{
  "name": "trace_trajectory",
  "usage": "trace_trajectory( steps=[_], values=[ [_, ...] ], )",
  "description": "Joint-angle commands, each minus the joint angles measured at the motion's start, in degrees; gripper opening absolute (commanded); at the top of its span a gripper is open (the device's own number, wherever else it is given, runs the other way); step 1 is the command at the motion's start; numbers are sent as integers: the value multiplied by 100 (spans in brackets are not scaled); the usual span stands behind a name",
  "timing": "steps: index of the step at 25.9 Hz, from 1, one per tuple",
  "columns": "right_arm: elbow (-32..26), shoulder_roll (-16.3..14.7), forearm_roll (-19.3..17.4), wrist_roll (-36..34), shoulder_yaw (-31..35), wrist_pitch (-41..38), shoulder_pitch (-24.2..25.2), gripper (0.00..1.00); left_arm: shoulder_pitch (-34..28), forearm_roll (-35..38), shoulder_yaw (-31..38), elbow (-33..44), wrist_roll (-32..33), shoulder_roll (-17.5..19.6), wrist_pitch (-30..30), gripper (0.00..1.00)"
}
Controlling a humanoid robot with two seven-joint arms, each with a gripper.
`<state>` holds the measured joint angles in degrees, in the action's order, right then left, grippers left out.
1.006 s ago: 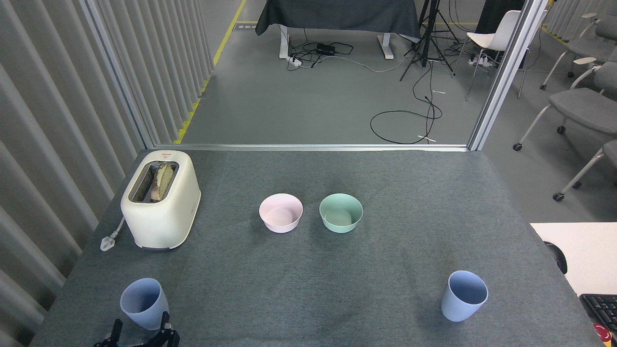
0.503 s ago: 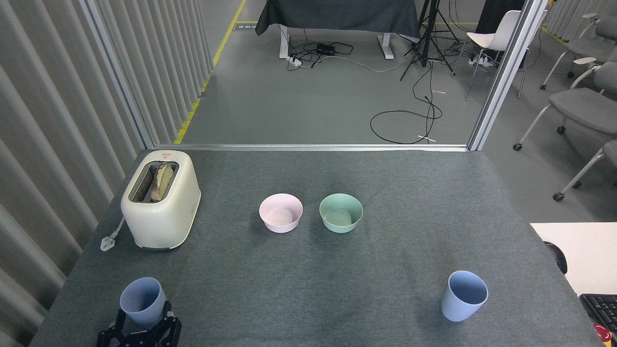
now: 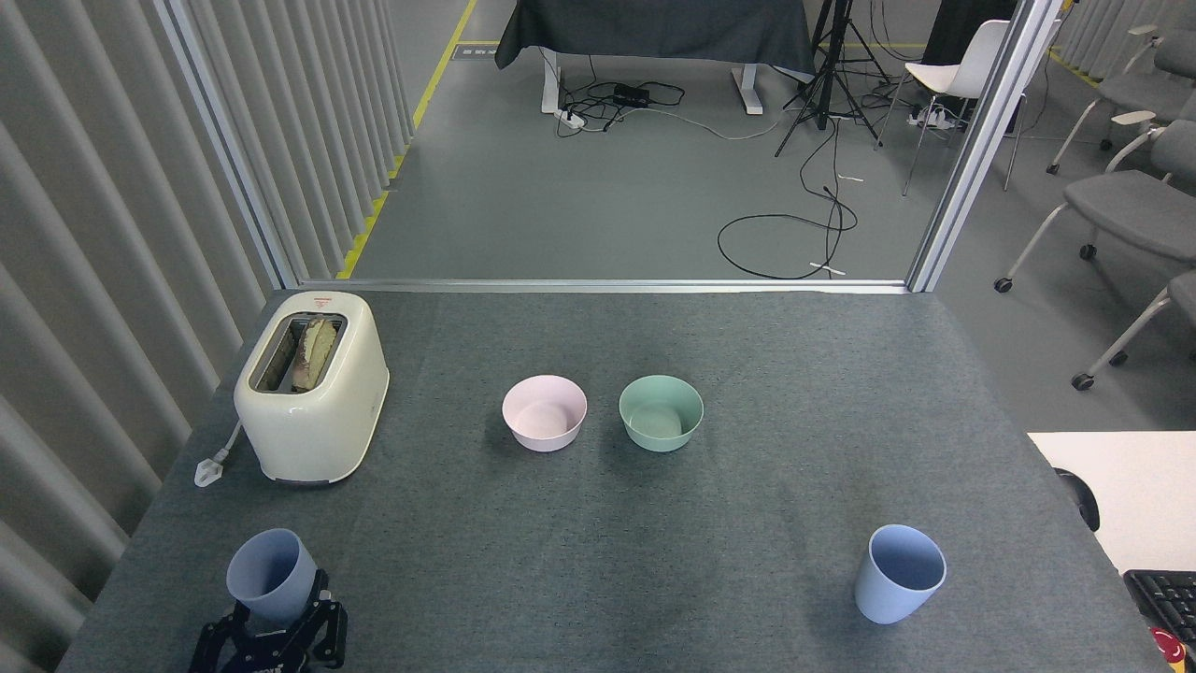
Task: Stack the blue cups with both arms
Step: 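Carry the grasped blue cup toward the middle of the table, then lower the blue cup onto the table and open the left gripper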
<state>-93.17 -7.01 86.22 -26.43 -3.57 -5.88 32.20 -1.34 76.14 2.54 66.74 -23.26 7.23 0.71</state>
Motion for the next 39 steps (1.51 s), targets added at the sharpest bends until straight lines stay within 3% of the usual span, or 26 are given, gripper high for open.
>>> trace_trajectory(
  steps=[1, 5, 8, 12, 16, 28, 39],
  values=[
    [1, -2, 1, -3, -3, -1, -3, 100, -24, 24, -342, 375, -12, -2, -45, 66],
    [1, 7, 1, -3, -56, 8, -3, 100, 73, 147, -1546, 700, -38, -55, -45, 66],
    [1, -2, 1, -20, -56, 8, -3, 100, 266, 850, -2346, 674, -82, -275, -1, 65],
    [1, -2, 1, -29, -56, 105, -3, 100, 319, 1905, -2610, 603, -82, -916, -54, 65],
    [1, -2, 1, -29, -56, 148, -3, 100, 328, 2072, -3014, 340, -82, -1145, -10, 65],
    [1, -2, 1, -29, -118, 148, -3, 100, 556, 2063, -3032, -425, -196, -1277, 307, 68],
    [1, -2, 1, -29, -118, 148, -3, 100, 556, 2002, -3032, -469, -293, -1303, 359, 74]
  ],
)
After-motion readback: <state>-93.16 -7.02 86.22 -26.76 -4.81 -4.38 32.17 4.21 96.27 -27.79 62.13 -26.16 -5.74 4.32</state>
